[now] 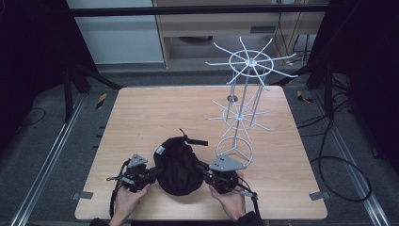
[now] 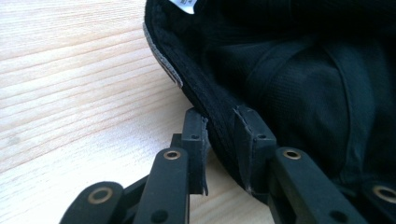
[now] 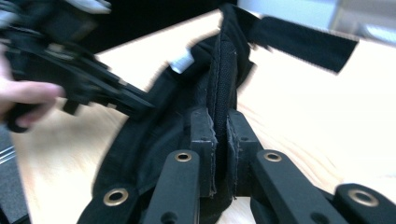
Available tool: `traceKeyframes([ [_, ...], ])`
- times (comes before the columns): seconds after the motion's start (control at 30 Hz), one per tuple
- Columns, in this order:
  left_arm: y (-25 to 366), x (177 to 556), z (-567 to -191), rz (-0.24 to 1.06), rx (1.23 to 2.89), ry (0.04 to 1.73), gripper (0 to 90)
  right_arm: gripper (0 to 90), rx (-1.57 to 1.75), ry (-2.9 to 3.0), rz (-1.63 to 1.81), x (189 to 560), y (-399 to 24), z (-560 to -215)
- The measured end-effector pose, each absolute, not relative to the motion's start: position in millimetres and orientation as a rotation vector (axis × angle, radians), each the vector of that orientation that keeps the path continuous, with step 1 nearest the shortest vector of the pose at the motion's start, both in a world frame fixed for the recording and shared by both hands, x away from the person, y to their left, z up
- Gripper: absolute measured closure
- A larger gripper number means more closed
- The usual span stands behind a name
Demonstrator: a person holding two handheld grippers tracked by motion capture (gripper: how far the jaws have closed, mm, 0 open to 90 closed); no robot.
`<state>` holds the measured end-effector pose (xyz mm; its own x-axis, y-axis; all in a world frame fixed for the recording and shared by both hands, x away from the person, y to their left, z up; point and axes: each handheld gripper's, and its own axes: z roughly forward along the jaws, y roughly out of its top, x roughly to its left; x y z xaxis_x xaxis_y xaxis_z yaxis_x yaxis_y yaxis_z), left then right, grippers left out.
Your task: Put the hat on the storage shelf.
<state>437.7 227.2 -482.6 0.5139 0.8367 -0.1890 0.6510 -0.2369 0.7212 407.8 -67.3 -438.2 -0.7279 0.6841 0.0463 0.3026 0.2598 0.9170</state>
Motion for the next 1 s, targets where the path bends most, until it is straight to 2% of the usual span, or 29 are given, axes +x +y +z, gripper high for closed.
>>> traceKeyframes([
  [0.33, 225.8, 449.1, -488.7, 0.285, 1.955, 1.231, 76.6, 82.9, 0.688, 2.278, 1.542, 395.0, -32.9, -441.3],
  [0.53, 237.2, 449.1, -485.4, 0.274, 1.933, 1.240, 69.5, 82.7, 0.680, 2.298, 1.511, 392.1, -27.0, -445.3],
  [0.77, 248.6, 447.5, -478.2, 0.267, 1.908, 1.237, 69.2, 83.4, 0.691, 2.295, 1.453, 392.4, -25.8, -447.9],
  [1.0, 260.2, 437.2, -452.6, 0.315, 1.813, 1.199, 57.8, 83.8, 0.761, 2.250, 1.408, 397.0, -34.4, -449.0],
])
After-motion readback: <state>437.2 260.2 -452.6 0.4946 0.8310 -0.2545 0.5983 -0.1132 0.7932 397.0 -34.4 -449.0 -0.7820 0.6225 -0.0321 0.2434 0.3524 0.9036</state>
